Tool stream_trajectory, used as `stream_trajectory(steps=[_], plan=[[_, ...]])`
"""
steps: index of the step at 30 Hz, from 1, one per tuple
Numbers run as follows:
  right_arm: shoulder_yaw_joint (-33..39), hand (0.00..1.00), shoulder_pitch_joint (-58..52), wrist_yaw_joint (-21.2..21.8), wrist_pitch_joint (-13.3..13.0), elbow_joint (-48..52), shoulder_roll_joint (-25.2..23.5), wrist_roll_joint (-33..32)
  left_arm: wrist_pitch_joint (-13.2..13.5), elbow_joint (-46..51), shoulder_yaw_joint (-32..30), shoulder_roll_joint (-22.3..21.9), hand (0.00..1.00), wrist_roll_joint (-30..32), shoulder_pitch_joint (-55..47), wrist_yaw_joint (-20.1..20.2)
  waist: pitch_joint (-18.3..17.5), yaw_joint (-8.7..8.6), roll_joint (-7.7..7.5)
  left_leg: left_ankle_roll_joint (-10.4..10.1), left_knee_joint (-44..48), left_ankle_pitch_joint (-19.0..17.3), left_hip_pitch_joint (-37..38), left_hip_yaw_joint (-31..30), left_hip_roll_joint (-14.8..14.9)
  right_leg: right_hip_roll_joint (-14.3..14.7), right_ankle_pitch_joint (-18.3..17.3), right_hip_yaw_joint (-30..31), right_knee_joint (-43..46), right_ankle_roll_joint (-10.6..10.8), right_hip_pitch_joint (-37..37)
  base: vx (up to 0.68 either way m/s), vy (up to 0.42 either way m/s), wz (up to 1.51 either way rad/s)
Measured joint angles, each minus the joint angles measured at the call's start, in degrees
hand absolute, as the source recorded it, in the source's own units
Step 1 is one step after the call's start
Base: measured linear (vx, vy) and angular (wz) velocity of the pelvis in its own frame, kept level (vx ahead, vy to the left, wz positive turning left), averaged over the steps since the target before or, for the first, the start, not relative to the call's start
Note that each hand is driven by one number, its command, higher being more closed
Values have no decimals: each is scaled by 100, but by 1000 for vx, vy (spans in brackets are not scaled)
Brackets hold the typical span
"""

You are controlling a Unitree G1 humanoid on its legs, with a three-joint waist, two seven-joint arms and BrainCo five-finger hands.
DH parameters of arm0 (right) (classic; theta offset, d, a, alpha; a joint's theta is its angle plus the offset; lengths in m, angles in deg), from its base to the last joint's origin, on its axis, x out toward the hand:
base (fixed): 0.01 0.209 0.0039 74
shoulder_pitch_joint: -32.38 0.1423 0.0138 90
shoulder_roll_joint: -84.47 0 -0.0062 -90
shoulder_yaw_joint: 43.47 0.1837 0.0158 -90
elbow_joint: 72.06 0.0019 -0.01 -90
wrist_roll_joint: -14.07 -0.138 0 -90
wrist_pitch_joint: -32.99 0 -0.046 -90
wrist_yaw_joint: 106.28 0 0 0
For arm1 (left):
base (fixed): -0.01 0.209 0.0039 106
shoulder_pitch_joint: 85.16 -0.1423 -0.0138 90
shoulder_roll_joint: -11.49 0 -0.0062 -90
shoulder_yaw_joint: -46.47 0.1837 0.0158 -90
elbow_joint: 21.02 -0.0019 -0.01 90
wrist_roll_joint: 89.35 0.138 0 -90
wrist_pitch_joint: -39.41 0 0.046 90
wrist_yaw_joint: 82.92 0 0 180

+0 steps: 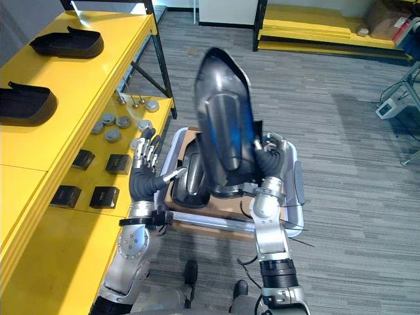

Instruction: Walk over and take plastic housings, then place them on the shelf

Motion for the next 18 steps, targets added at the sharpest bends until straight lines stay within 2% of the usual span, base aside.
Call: stream_trajectory(steps=[6,7,9,10,14,18], plan=[[-269,100,-5,53,-32,14,-19,-235,-136,-223,140,13,0,104,155,-228,-61,-1,-17,0,-27,0,28,65,5,0,5,74,1,-4,-1,-21,0,-5],[-277,100,-7,55,-32,14,-16,-273,-144,-279,148,14,100,147,166,-291,-79,-5,-30,0,-28,0,31,86,5,-1,8,94,1,-5,-5,-16,3,-7],[-312,100,-27,56,-32,14,3,-333,-171,-369,174,14,100,158,166,-344,-122,-6,-53,-2,-28,-2,34,113,5,-3,8,108,1,-5,-8,-6,0,-5],[-365,0,-36,54,-32,13,41,-342,-174,-471,206,36,100,128,166,-345,-171,-12,-67,-4,-28,-3,34,131,6,-3,9,121,0,-5,-13,0,0,0],[-590,0,-40,105,-77,13,109,-594,-184,-759,286,93,100,-64,166,-318,-269,-15,-73,-3,-29,-3,48,163,13,-1,9,140,-3,-4,-12,8,-8,-3],[-927,0,-68,492,-396,13,246,-1104,-275,-849,168,194,100,-301,165,-324,-279,-27,-78,-4,-29,-3,48,175,25,6,10,139,-5,-7,-14,1,-5,-1]])
